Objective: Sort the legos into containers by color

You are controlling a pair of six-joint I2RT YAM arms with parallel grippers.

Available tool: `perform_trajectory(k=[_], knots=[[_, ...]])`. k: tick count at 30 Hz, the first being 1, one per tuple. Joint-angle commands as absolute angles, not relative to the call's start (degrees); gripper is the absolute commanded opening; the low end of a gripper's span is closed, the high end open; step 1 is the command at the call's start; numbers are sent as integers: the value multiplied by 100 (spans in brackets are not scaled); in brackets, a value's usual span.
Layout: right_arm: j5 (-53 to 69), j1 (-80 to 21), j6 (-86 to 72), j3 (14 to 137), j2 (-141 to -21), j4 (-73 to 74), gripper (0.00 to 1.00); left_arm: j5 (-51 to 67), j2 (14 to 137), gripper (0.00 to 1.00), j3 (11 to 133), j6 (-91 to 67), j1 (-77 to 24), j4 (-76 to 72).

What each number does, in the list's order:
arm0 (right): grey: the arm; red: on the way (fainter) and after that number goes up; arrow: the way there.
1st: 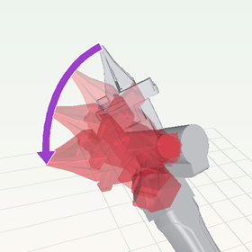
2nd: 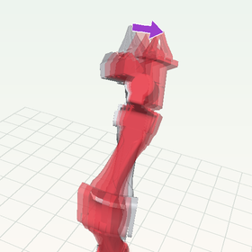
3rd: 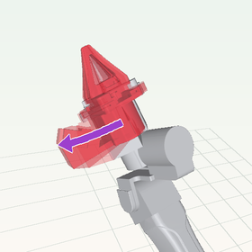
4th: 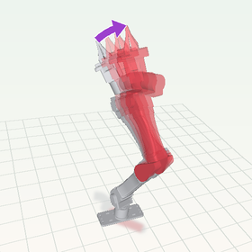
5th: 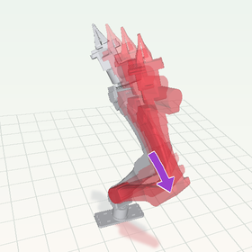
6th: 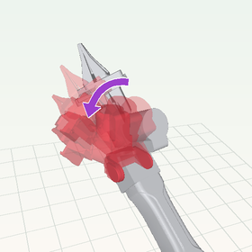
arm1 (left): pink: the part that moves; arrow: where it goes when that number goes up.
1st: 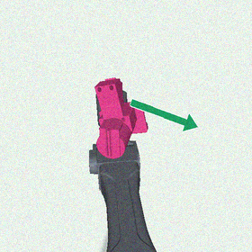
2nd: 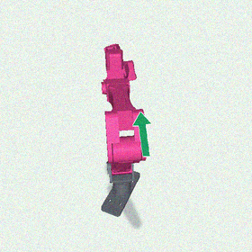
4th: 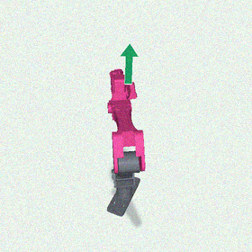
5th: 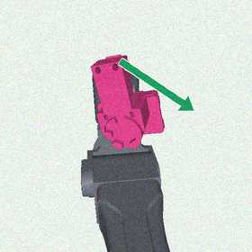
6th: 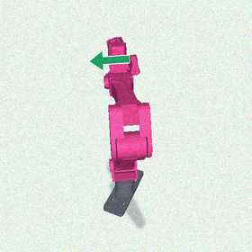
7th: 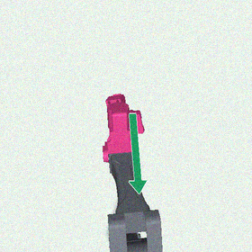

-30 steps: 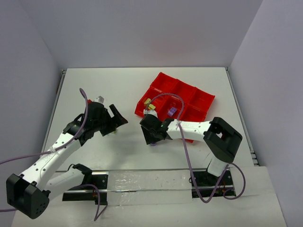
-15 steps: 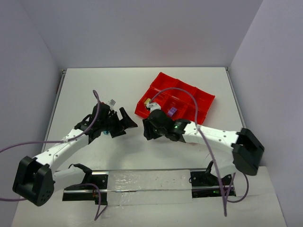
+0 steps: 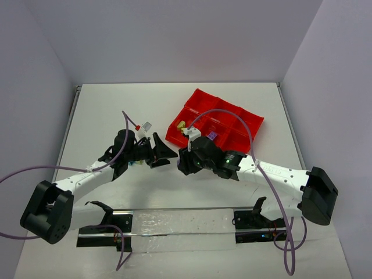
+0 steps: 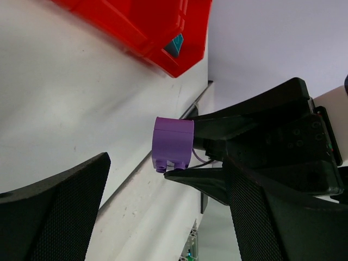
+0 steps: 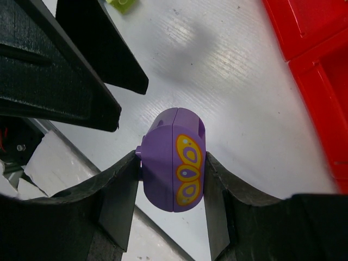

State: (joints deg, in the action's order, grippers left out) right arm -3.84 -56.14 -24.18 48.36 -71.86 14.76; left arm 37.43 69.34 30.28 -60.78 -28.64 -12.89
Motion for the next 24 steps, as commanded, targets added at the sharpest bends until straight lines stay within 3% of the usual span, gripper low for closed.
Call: perform_trajectory(k=[1, 8, 20, 24], knots=[[-365, -5669, -2262, 4936, -6983, 1314, 33, 4194, 7102, 90, 2980, -6371, -2821, -2162], [-343, -5669, -2241, 5105, -7074, 1354, 33, 4524, 7468, 82, 3067, -6250, -2830, -2127], [-259, -5682, -2250, 5234, -7190, 1323, 33, 4799, 7761, 79, 3186, -6175, -3042, -2295], [-237, -5686, -2259, 5248, -7199, 1310, 33, 4816, 7868, 71, 3182, -6276, -3130, -2463]])
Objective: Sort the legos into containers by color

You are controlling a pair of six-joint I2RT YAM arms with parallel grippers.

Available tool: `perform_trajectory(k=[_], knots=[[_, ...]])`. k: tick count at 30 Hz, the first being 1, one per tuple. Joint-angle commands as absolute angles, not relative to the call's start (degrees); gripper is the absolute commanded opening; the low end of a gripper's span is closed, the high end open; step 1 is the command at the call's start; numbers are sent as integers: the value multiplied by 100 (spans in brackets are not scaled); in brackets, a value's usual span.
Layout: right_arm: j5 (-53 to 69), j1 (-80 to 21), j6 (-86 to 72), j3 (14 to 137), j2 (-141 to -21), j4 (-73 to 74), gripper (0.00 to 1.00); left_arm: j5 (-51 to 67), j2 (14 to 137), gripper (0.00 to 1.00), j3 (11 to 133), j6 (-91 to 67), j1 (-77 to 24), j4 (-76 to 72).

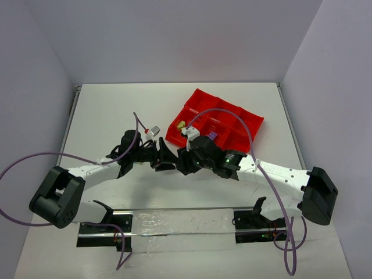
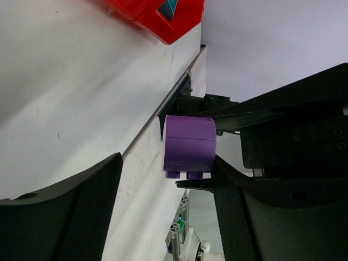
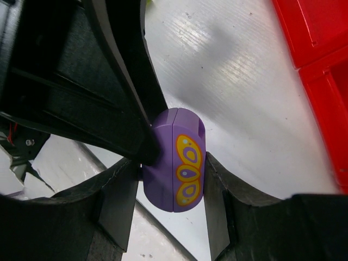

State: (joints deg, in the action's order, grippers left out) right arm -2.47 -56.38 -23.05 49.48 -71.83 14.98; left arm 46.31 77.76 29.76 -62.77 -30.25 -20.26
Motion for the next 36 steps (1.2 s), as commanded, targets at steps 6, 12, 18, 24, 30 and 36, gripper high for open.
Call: perform_trajectory(k=[6, 12, 18, 24, 30, 36], knots=[[-220, -5683, -2250, 5273, -7194, 1318, 33, 4789, 7928, 55, 3172, -6330, -3213, -2586], [-237, -5684, -2301, 5240, -7207, 1327, 33, 4731, 7886, 3, 3155, -6390, -3226, -2628], [-236, -5671, -2368, 5253, -7084, 1411, 62, 4630, 7777, 0, 3132, -6382, -3222, -2563], [49, -5568, -2338, 5300, -6652, 1794, 87, 4623, 7756, 0, 3191, -6236, -3195, -2408], [1017, -4867, -2180, 5098, -5737, 2057, 85, 4759, 7739, 0, 3304, -6157, -3173, -2421], [3354, -3440, -2202, 4457, -5085, 1671, 73, 5038, 7493, 0, 3452, -5834, -3173, -2535]])
